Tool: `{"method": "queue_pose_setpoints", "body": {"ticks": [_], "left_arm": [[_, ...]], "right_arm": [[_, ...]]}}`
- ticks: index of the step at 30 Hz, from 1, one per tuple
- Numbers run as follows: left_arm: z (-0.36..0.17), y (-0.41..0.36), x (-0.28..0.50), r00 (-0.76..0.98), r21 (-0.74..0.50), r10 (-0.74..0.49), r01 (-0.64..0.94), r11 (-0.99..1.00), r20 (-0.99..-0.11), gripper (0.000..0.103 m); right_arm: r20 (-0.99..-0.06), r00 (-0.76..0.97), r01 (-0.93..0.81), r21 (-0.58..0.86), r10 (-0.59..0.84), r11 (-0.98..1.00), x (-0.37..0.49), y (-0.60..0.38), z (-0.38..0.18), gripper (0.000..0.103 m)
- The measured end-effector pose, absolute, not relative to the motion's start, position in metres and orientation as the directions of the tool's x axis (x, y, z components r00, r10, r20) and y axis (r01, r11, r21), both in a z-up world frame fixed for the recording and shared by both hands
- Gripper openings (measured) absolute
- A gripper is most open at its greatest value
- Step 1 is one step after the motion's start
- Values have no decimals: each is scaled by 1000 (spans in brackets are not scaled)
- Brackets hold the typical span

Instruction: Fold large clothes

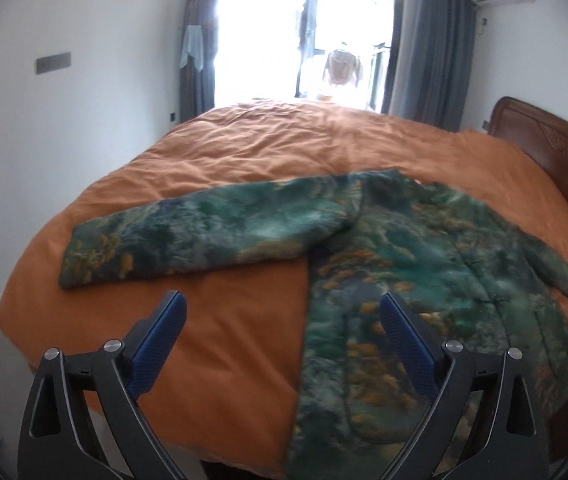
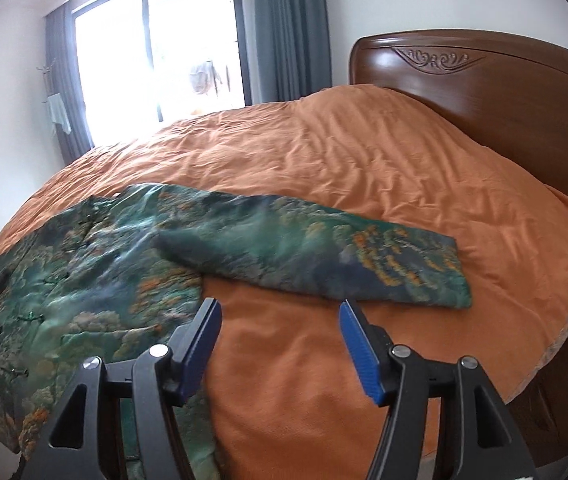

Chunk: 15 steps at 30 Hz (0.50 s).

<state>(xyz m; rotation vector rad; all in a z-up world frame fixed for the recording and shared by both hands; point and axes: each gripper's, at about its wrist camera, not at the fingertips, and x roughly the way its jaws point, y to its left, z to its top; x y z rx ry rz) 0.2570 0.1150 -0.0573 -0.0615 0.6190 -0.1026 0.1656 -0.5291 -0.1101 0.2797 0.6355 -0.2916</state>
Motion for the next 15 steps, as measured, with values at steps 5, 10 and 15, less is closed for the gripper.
{"method": "queue_pose_setpoints", "body": {"ticks": [5, 10, 15], "left_arm": [[-51, 67, 236, 833, -52, -155, 151, 987, -530, 99], [-54, 40, 221, 843, -28, -159, 169, 985, -513, 100], [-70, 24, 217, 832, -21, -145, 158, 987, -535, 100]], "right_arm": [[-583, 804, 243, 146, -115, 959, 162, -450, -103, 65], [-537, 842, 164, 162, -52, 973, 151, -389, -92, 72], [-531, 847, 91, 158, 7, 983, 151, -349, -87, 72]]}}
